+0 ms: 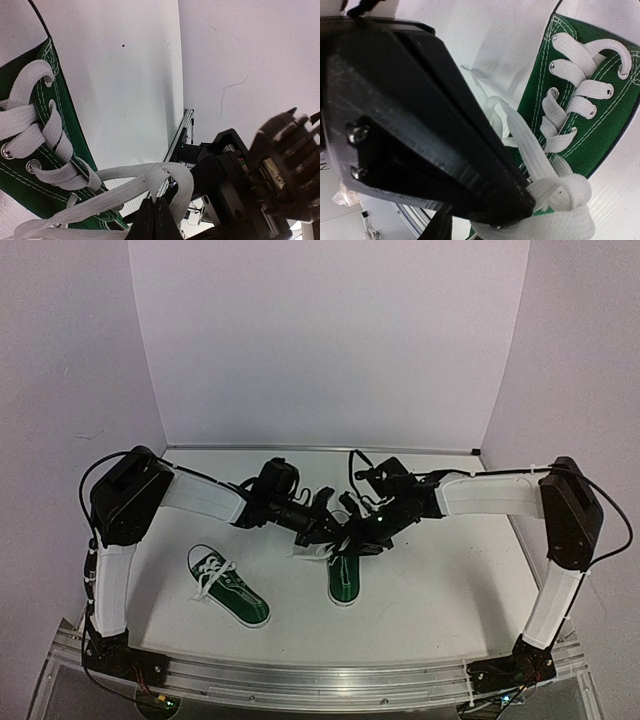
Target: Tie the shoes
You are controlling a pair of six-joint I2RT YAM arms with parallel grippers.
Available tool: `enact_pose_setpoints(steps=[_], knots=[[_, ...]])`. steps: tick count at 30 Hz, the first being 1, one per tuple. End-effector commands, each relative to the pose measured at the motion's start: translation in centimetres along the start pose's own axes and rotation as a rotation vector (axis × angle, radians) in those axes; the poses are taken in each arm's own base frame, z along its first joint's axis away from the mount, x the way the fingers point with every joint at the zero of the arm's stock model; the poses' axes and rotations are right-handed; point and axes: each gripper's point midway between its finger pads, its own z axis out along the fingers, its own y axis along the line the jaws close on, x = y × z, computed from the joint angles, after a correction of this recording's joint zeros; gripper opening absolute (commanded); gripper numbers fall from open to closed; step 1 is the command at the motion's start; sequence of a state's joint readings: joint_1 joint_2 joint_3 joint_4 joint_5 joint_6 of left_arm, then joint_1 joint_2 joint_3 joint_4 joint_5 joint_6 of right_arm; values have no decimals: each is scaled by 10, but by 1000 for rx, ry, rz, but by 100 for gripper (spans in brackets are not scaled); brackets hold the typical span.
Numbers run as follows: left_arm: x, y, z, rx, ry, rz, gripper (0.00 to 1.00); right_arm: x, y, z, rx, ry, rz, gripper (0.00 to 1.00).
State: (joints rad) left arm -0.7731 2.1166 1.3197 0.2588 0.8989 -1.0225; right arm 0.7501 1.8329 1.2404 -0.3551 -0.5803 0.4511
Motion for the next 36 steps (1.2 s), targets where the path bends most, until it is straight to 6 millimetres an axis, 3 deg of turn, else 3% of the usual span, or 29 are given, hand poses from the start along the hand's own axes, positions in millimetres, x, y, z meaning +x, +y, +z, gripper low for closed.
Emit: enact_pose_setpoints(steps=[1, 9, 19, 21, 23, 26, 30, 36], knots=[[-4, -19, -4, 54, -7, 52, 0, -3, -6, 7, 33, -18, 5, 30], [-6, -21, -3, 72, -1, 50, 0, -13, -7, 3, 49, -72, 18, 28], [-10, -20, -7, 67, -13, 53, 0, -17, 2, -7, 36, -96, 15, 1], [-11, -18, -10, 56, -26, 57, 0, -16, 3, -12, 38, -101, 13, 0], [-16, -16, -18, 31, -53, 63, 8, -14, 4, -17, 43, -101, 7, 0], [-24, -8, -34, -50, -90, 92, 31, -10, 2, -23, 64, -96, 2, 0], [-25, -2, -54, -194, -83, 174, 50, -3, -3, -26, 93, -76, -2, 0], [-30, 22, -102, -330, -119, 228, 58, 3, -9, -27, 123, -54, -2, 0]])
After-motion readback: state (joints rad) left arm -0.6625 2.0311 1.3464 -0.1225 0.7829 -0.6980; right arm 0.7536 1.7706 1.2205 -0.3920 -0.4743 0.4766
